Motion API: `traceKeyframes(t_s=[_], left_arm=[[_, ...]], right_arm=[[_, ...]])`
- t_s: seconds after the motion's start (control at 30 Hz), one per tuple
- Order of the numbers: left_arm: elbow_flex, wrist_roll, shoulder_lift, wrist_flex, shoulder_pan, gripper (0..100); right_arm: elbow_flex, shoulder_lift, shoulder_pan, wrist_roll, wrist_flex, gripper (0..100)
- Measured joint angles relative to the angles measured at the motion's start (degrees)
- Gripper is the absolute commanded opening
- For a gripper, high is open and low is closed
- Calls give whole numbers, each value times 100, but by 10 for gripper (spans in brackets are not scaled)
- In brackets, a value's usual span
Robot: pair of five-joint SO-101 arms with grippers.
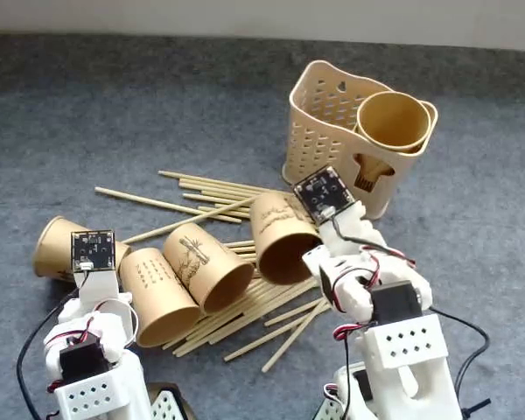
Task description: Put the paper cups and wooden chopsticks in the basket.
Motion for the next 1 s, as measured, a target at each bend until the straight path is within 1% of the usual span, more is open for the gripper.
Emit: traceKeyframes(t_s=[0.23, 0.37, 0.73, 0.9, 1.0], left_arm=[[0, 0, 0, 0, 0, 14], [0, 0, 0, 0, 0, 14], [0, 0, 0, 0, 0, 14], [0, 0, 0, 0, 0, 14], [0, 0, 0, 0, 0, 14]], right_arm=[[-1152, 0, 70, -396, 747, 6], [-1864, 0, 422, -580, 941, 6], [-3200, 0, 1503, -607, 941, 6], [-3499, 0, 2057, -607, 941, 6], [-3525, 0, 2268, -607, 941, 6]])
